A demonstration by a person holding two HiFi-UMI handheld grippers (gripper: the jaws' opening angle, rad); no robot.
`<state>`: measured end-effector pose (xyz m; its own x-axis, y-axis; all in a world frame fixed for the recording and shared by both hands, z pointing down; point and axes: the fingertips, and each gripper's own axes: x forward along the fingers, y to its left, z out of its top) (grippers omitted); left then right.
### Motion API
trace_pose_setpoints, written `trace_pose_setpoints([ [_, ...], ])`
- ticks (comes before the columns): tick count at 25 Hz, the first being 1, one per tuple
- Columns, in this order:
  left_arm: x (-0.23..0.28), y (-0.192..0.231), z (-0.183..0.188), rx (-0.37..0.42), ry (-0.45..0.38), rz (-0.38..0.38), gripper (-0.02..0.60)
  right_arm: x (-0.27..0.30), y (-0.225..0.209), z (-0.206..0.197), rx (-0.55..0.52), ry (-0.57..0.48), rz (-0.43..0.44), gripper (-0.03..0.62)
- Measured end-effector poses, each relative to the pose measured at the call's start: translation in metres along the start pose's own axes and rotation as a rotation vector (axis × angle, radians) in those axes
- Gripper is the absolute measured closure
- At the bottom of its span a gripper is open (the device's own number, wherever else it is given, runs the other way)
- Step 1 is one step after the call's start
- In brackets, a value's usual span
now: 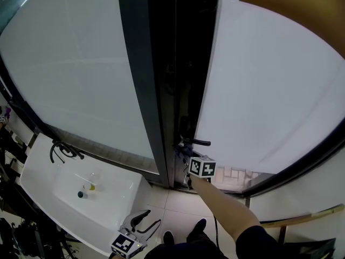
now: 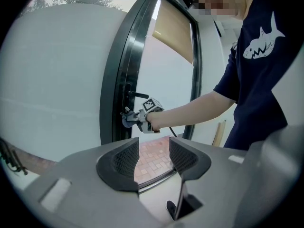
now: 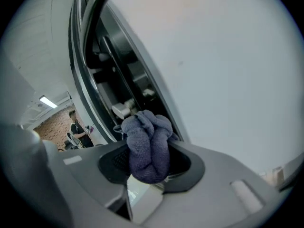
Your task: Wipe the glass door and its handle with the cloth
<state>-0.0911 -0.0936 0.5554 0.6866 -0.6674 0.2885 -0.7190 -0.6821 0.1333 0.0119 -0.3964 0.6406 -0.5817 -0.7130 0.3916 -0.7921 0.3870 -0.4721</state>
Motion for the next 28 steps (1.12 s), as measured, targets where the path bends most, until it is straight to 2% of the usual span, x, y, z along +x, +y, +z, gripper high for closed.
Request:
trace_pose_setpoints([
  [4,0.005,0.0,0.002,0.009,-0.004,-0.009,0.388,0.002,0.006,0.013,0.019,-0.019,0.017,0.447],
  [10,0.012,-0.001,0.002,0.004,-0.001,-0.01,0.388,0.011,0.0,0.007,0.0,0.029,-0.028,0.447],
  [17,0.012,-0.003,0.001,0.005,0.005,-0.009,0.387,0.022,-0.008,-0.013,-0.062,0.09,-0.065,0.448],
  [22,0.007,-0.004,-0.001,0.005,0.003,-0.004,0.387,0.026,-0.015,-0.028,-0.069,0.144,-0.089,0.448],
  [25,0.001,-0.003,0.001,0.003,-0.003,-0.001,0.388,0.019,-0.021,-0.044,-0.051,0.178,-0.094,0.447],
  [28,-0.004,0.0,0.003,0.001,-0.014,-0.002,0.388,-0.003,-0.019,-0.057,-0.051,0.157,-0.071,0.447],
])
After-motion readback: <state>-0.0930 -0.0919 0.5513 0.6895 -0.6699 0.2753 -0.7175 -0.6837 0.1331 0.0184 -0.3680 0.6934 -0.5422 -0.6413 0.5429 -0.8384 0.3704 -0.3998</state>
